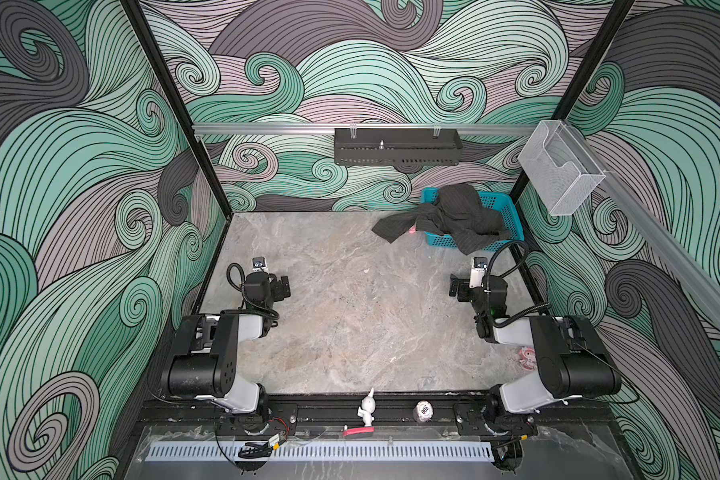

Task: Fold and stack the long sleeve shirts
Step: 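Reach the right gripper into the teal basket and grasp the pinstriped shirt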

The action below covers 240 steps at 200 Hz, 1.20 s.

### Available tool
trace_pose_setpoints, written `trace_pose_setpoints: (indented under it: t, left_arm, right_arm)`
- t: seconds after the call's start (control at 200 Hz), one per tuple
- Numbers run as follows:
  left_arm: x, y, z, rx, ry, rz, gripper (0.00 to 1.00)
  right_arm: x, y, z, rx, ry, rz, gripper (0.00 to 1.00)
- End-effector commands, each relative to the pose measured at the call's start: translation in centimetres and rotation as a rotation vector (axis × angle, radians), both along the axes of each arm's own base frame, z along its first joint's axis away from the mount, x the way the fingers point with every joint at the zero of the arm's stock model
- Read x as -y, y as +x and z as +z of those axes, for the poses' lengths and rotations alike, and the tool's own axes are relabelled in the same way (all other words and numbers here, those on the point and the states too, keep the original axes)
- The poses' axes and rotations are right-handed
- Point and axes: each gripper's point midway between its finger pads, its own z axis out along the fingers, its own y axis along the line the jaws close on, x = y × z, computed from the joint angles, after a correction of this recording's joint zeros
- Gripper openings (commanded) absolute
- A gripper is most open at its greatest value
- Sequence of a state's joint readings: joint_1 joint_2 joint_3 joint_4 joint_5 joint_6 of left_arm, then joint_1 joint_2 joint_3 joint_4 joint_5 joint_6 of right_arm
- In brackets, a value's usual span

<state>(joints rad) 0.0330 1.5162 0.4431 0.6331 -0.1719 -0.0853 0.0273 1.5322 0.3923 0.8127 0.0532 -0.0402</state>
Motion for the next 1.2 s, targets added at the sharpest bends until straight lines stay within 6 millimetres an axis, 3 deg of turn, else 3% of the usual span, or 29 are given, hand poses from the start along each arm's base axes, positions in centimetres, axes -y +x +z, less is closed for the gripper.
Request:
trace_pose_setpoints:
  t: [0.0, 0.155, 0.22, 0.305, 0.325, 0.395, 0.481, 0.576, 0.636, 0.721, 0.806, 1.056, 1.096, 1.196]
  left_arm:
    - [-0.6, 1.0, 1.3, 0.045, 0.018, 0.015, 0.99]
    - [-0.6, 1.0, 1.4, 0.047, 0.019, 0.014, 0.99]
    - [-0.5, 1.1, 2.1, 0.066, 0.035, -0.002, 0.99]
    - [-0.7, 1.8, 5.4, 0.053, 0.109, 0.038, 0.99]
    - [-0.8, 1.8, 7.3, 0.059, 0.098, 0.062, 0.99]
    - [-1.5, 2.2, 10.9, -0.004, -0.038, 0.194, 0.97]
    - [0.1, 3.4, 14.2, -0.078, -0.115, 0.142, 0.96]
    - [1.5, 3.2, 16.9, -0.134, -0.170, 0.090, 0.96]
    - [2.5, 3.0, 17.6, -0.151, -0.195, 0.043, 0.96]
    - [4.0, 2.5, 18.2, -0.138, -0.288, 0.006, 0.98]
    - [5.6, 2.0, 18.1, -0.168, -0.353, -0.029, 0.99]
    - [8.4, 0.3, 15.9, -0.317, -0.379, -0.084, 0.99]
    - [9.0, 0.5, 14.8, -0.354, -0.381, -0.096, 0.99]
    - [10.3, 0.3, 14.5, -0.377, -0.381, -0.128, 0.99]
  right_arm:
    - [0.1, 0.7, 1.0, 0.039, 0.008, -0.016, 1.00]
    - [0.0, 0.7, 0.9, 0.036, 0.011, -0.015, 1.00]
    - [-0.3, 0.9, 1.9, 0.066, 0.005, 0.004, 1.00]
    - [-0.5, 0.5, 4.8, 0.027, -0.085, -0.053, 1.00]
    - [-0.6, 0.5, 5.9, 0.031, -0.095, -0.071, 1.00]
    - [0.0, 0.3, 10.7, 0.113, 0.035, -0.172, 1.00]
    - [0.2, 0.4, 14.7, 0.090, 0.162, -0.241, 1.00]
    - [0.1, 1.6, 17.1, -0.034, 0.187, -0.271, 1.00]
    - [0.3, 2.9, 18.2, -0.113, 0.202, -0.292, 1.00]
    - [0.4, 5.2, 18.8, -0.202, 0.260, -0.290, 1.00]
    - [0.7, 8.0, 18.2, -0.292, 0.278, -0.306, 1.00]
    - [2.1, 15.4, 12.6, -0.540, 0.276, -0.347, 1.00]
    - [2.2, 16.1, 11.7, -0.568, 0.271, -0.349, 1.00]
    - [2.3, 17.9, 9.7, -0.602, 0.274, -0.348, 1.00]
